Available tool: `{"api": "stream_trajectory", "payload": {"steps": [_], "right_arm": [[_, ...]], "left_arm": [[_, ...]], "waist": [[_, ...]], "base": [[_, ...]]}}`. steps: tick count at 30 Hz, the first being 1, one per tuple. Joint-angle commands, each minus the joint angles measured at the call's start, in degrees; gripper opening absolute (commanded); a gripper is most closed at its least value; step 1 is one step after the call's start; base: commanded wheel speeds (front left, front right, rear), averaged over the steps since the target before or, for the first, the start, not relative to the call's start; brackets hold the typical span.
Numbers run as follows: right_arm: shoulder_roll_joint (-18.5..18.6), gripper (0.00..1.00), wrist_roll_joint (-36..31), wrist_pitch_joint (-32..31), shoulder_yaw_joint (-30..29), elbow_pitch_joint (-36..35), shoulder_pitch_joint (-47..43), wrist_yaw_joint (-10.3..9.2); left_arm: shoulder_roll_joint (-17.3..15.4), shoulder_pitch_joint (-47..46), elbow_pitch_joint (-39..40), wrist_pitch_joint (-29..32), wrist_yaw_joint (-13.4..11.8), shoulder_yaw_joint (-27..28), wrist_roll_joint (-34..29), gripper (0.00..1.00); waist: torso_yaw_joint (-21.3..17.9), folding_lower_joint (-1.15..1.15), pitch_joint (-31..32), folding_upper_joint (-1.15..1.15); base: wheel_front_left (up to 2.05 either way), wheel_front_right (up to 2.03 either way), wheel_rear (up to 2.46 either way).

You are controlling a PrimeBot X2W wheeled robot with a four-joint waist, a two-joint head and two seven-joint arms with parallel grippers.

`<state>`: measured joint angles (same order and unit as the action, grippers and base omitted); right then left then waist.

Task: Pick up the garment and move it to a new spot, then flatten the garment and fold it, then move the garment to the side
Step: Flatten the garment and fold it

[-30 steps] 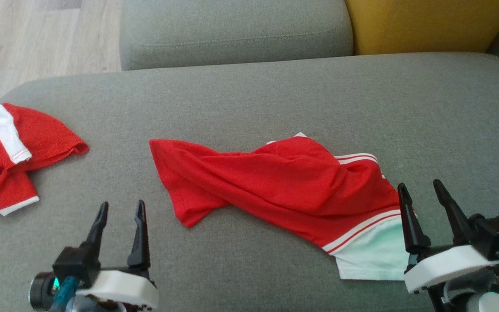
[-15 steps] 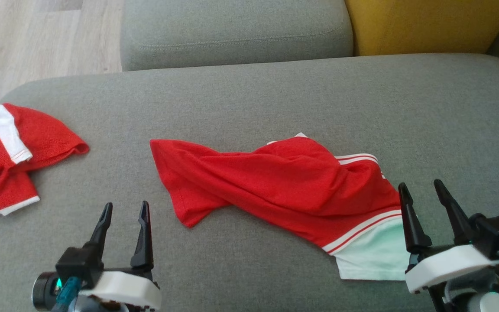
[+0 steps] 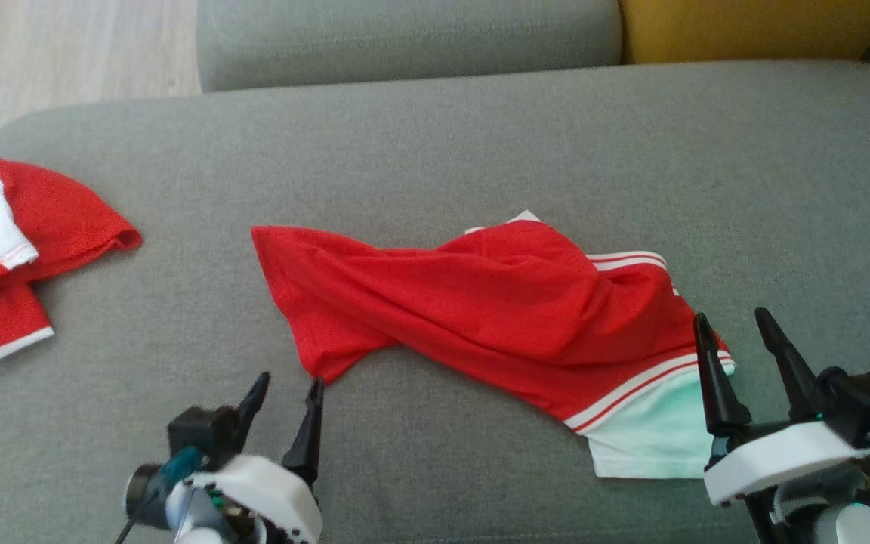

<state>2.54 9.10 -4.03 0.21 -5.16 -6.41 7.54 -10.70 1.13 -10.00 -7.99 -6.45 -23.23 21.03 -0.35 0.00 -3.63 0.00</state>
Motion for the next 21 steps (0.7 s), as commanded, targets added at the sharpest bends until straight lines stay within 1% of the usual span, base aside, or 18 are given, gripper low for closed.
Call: {"api": "stream_trajectory", "payload": {"steps": [1,7,12,13,14,16,18,21], "right_arm": [[0.3,1.00,0.6,0.4,1.5,-2.3,2.7,-0.05],[0.3,1.00,0.8,0.8,1.7,-1.9,4.3,-0.05],[0.3,1.00,1.0,1.1,1.5,-1.6,5.4,-0.05],[0.3,1.00,1.1,1.1,1.4,-1.5,5.5,-0.05],[0.3,1.00,1.1,1.2,1.3,-1.5,5.6,-0.05],[0.3,1.00,1.2,1.3,1.2,-1.3,5.7,-0.05],[0.3,1.00,1.4,1.4,0.9,-1.1,5.8,-0.05],[0.3,1.00,1.6,1.5,0.6,-0.9,5.6,-0.05]], "left_arm": [[0.2,-4.2,-0.3,0.4,0.6,1.7,0.6,1.00],[2.5,-10.4,-12.4,-0.2,3.6,1.6,3.0,1.00],[3.8,-14.7,-20.6,-1.6,6.0,2.2,5.1,1.00],[4.1,-15.4,-22.0,-1.8,6.7,2.2,5.5,0.48],[4.3,-16.0,-23.4,-1.9,7.3,2.2,6.0,0.00],[4.4,-17.2,-25.5,-2.9,8.0,2.1,6.0,0.00],[4.4,-18.0,-26.4,-4.2,8.1,2.1,5.6,0.00],[3.9,-18.3,-24.9,-5.8,8.0,2.5,4.9,0.00]], "waist": [[-0.3,0.00,-1.3,0.00],[-1.5,0.00,-4.3,0.00],[-2.4,0.00,-5.9,0.00],[-2.6,0.00,-6.1,0.00],[-2.6,0.00,-6.2,0.00],[-2.8,0.00,-6.4,0.00],[-2.8,0.00,-6.4,0.00],[-2.7,0.00,-6.2,0.00]], "base": [[0.00,0.00,0.00],[0.00,0.00,0.00],[0.00,0.00,0.00],[0.00,0.00,0.00],[0.00,0.00,0.00],[0.00,0.00,0.00],[0.00,0.00,0.00],[0.00,0.00,0.00]]}}
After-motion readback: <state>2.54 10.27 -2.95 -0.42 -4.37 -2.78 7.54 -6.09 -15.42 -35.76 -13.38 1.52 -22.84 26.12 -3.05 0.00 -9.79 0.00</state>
